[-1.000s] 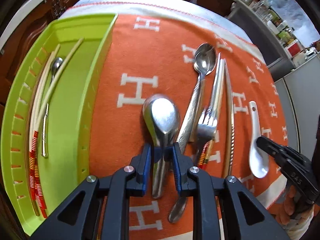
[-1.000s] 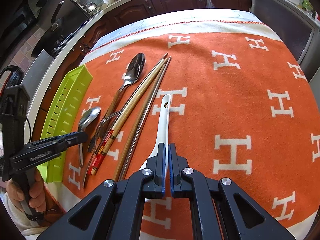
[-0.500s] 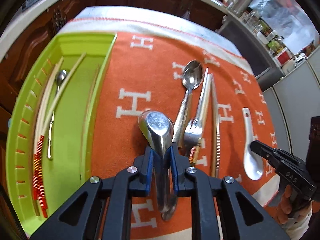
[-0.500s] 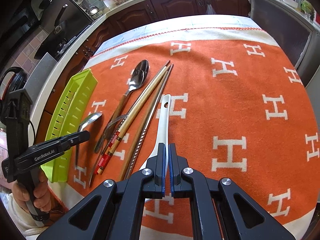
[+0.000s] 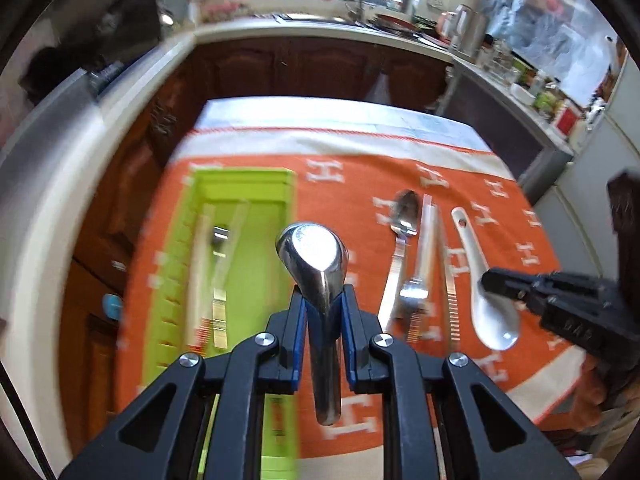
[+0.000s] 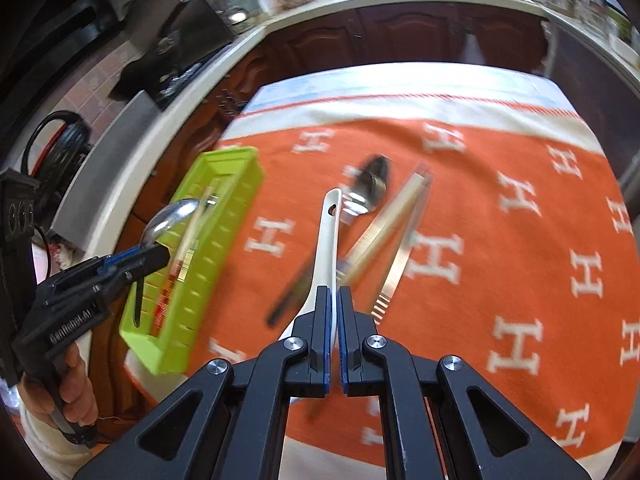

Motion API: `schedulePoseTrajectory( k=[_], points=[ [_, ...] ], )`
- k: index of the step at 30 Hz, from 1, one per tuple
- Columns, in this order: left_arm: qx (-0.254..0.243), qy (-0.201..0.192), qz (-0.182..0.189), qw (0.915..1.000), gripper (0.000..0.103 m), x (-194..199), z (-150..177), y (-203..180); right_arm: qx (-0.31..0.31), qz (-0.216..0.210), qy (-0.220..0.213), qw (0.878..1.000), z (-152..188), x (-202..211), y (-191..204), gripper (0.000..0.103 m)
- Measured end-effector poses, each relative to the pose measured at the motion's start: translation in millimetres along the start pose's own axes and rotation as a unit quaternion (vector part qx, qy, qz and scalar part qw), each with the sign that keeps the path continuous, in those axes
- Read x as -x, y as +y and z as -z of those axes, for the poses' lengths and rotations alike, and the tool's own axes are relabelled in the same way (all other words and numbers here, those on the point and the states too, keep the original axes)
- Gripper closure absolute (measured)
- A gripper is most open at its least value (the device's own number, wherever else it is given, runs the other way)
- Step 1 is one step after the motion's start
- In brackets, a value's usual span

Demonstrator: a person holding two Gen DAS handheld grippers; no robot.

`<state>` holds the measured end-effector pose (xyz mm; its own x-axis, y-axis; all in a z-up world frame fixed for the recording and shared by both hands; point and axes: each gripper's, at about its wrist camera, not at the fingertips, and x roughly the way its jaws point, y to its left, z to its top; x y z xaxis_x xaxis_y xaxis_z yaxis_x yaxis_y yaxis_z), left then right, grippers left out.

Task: Organize utensils
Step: 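Carry both spoons into the green tray and open both tools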

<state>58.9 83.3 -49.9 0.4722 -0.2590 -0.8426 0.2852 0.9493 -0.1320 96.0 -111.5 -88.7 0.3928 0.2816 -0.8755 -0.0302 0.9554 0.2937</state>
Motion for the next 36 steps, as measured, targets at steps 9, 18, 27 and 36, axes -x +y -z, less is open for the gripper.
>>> schedulePoseTrajectory(
  k=[9,18,27,36],
  points=[
    [-0.006,0.026,-0.052,0.9983,0.089,-5.7,6.5,46.4,0.025,-0.041,0.030,0.998,-55.5,-45.6,83.3,0.100],
    [0.016,0.081,-0.056,0.9951,0.089,-43.9,21.1,75.1,0.037,-0.047,0.085,0.995,-70.5,-109.8,128.2,0.100],
    [0.022,0.075,-0.057,0.9953,0.080,-38.7,17.8,84.9,0.044,-0.044,0.118,0.991,-64.5,-135.8,137.0,0.096],
    [0.024,0.066,-0.060,0.9958,0.080,-28.2,9.8,81.2,0.040,-0.049,0.110,0.992,-57.9,-119.1,127.5,0.096]
  ],
)
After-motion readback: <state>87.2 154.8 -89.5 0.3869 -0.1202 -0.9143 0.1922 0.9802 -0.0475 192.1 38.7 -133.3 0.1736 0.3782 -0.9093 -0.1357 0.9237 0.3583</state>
